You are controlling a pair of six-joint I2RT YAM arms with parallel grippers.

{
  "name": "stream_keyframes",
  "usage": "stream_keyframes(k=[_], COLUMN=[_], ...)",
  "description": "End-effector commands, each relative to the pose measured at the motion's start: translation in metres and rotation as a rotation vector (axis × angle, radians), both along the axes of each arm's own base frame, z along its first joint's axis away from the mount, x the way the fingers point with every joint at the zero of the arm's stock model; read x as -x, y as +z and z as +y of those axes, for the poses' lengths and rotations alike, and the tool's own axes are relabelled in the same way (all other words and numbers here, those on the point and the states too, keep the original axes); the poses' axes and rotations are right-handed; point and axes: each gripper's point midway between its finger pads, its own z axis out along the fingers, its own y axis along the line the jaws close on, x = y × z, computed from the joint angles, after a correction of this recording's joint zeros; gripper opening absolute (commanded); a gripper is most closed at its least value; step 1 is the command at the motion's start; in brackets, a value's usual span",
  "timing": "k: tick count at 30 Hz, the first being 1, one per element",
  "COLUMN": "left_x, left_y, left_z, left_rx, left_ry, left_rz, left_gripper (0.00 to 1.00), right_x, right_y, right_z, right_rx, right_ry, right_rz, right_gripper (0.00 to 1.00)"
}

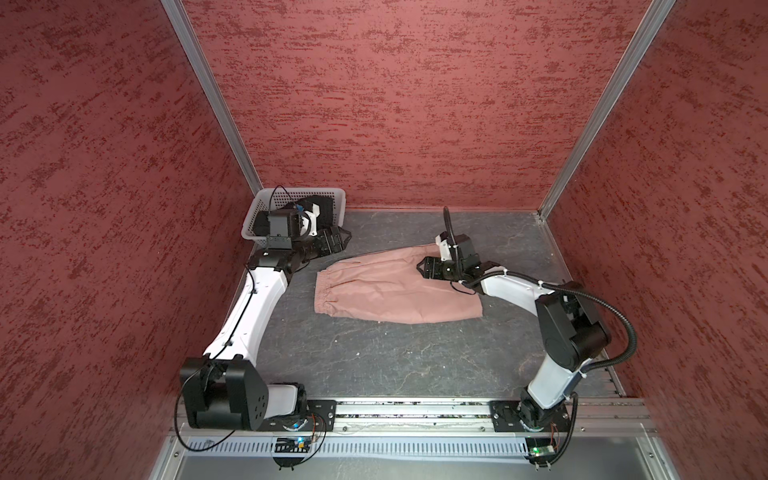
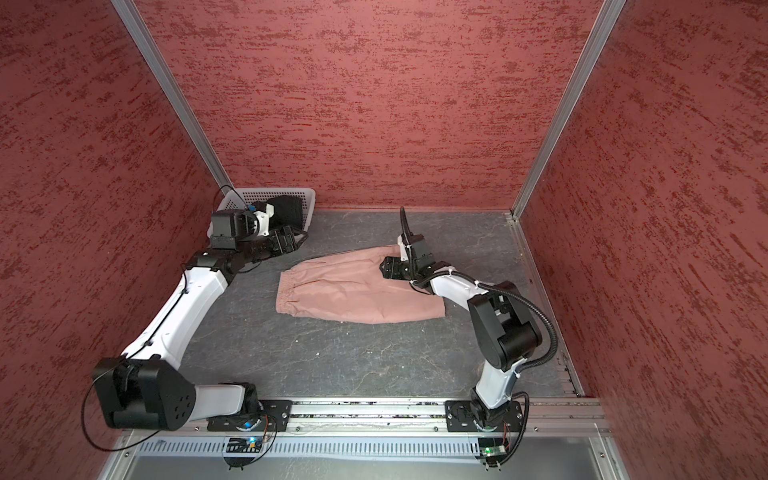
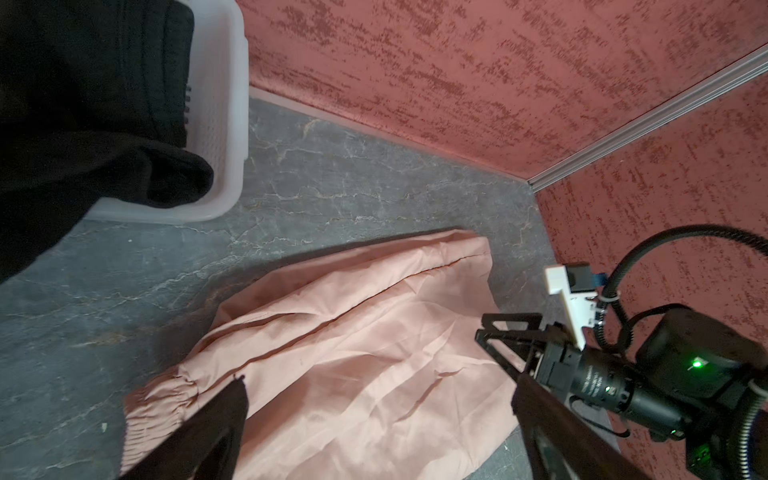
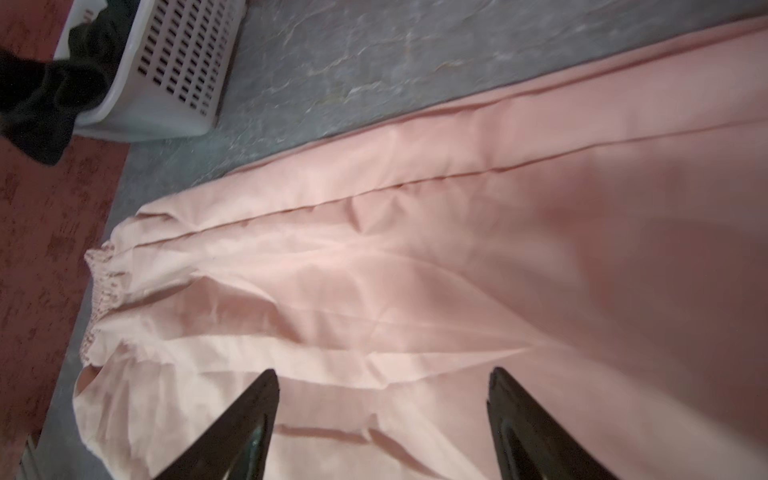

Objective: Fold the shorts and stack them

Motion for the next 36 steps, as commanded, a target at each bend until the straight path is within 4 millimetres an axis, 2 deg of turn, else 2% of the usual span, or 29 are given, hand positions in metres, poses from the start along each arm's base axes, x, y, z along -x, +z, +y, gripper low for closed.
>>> stream_keyframes(k=[1,4,8,14,18,23,25,27,29,31,33,36], left_x=[0.016,0.024,0.03,0.037,0.042,0.051,0.056,0.06,0.061,0.061,0.062,0.068], left_y=[-0.023,-0.031,-0.045,-0.082,-0.099,-0.114,-0.116,-0.116,-0.111,-0.099,-0.084,-0.059], left_z=[0.012,0.015,0.019,0.024,0.02,0.019,0.018,0.019,0.022,0.027,0.034,0.049], left_rx=[-0.028,-0.035,-0.032,-0.012,0.001,0.0,0.016,0.024,0.033,0.052,0.076,0.119], left_ry=[0.047,0.062,0.08,0.121,0.103,0.124,0.128,0.128,0.131,0.14,0.162,0.21], left_rz=[0.108,0.131,0.156,0.232,0.285,0.314,0.308,0.311,0.309,0.283,0.247,0.18], left_gripper=[0.99,0.99,0.99,0.99,0.99,1.0,0.99,0.99,0.99,0.99,0.99,0.99], right_x=[0.008,0.014,0.021,0.046,0.066,0.078,0.077,0.069,0.061,0.055,0.056,0.072], right_y=[-0.015,-0.03,-0.053,-0.08,-0.092,-0.083,-0.069,-0.047,-0.02,0.007,0.029,0.039], right_z=[0.013,0.019,0.015,-0.02,-0.056,-0.115,-0.137,-0.143,-0.129,-0.102,-0.063,-0.002], right_rx=[0.026,0.062,0.1,0.206,0.213,0.232,0.238,0.258,0.259,0.307,0.358,0.458], right_ry=[0.01,0.015,-0.013,-0.066,-0.121,-0.235,-0.279,-0.266,-0.187,-0.088,0.031,0.209], right_rz=[0.043,0.082,0.179,0.281,0.337,0.355,0.325,0.251,0.16,0.046,-0.056,-0.187], right_gripper=[0.8,0.81,0.8,0.82,0.82,0.83,0.83,0.84,0.84,0.84,0.85,0.87])
